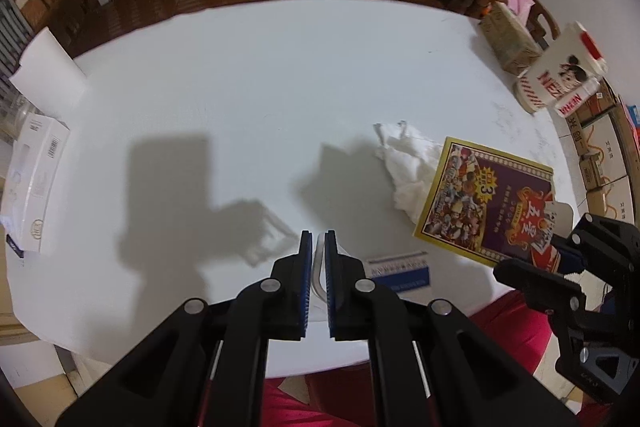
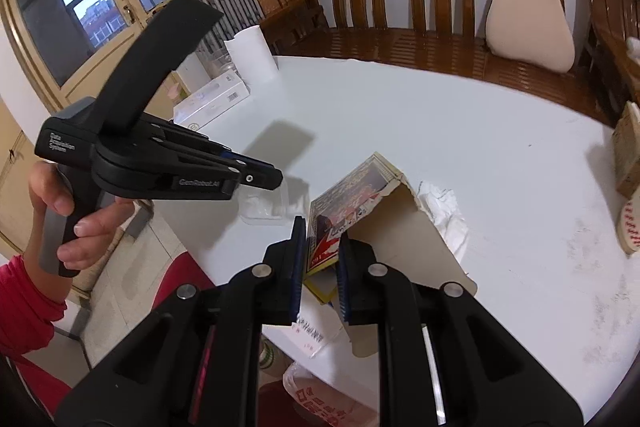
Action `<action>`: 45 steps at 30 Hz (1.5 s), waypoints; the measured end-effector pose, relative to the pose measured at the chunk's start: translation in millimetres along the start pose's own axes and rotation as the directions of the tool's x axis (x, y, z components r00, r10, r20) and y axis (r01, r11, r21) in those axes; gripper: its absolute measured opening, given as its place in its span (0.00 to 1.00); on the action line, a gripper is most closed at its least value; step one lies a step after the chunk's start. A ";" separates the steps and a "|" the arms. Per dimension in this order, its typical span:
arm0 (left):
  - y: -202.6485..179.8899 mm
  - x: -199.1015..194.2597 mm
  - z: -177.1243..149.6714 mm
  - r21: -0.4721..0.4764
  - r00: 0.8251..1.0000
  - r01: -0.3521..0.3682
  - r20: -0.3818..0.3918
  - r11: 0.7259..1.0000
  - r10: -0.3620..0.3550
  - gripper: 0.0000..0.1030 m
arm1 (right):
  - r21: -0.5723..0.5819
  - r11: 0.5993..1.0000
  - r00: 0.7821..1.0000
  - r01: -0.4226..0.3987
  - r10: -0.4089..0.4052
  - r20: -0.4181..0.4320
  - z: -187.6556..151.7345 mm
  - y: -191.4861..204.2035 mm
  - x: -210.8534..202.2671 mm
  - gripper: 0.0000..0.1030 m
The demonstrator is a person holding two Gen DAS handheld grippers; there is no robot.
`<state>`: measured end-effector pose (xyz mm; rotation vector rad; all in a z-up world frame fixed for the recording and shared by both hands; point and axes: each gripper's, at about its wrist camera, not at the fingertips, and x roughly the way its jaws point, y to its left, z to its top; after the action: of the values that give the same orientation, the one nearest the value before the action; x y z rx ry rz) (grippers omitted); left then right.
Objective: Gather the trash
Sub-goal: 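Carry the held card box and plastic cup down over the white bag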
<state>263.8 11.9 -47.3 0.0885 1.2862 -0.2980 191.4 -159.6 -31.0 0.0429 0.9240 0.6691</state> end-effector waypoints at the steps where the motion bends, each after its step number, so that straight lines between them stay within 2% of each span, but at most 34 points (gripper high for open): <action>1: -2.2 -5.3 -4.5 0.008 1.000 -0.001 0.008 1.000 0.001 0.07 | -0.006 1.000 1.000 0.007 -0.007 0.000 -1.0 2.6 -3.3 0.14; 11: -31.1 -32.0 -55.5 0.085 0.999 0.012 0.037 0.996 -0.015 0.07 | -0.047 0.997 0.998 0.067 -0.068 -0.010 -29.6 34.4 -29.5 0.14; 19: -50.3 -36.8 -90.8 0.132 0.998 0.028 0.052 0.991 -0.035 0.07 | -0.059 0.993 0.993 0.106 -0.109 -0.044 -60.2 52.0 -38.7 0.14; 31: -75.3 -16.2 -139.4 0.180 0.996 0.081 0.007 0.980 -0.084 0.07 | -0.058 0.991 0.984 0.124 -0.131 -0.124 -109.4 71.0 -35.1 0.14; 45: -86.1 13.5 -178.8 0.197 0.994 0.105 -0.046 0.975 -0.098 0.07 | -0.058 0.993 0.977 0.102 -0.111 -0.184 -140.2 82.5 -14.9 0.14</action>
<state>77.7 -31.7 -102.2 0.1994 1.2958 -0.5153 37.7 -135.9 -81.0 -0.1138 1.0825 0.6026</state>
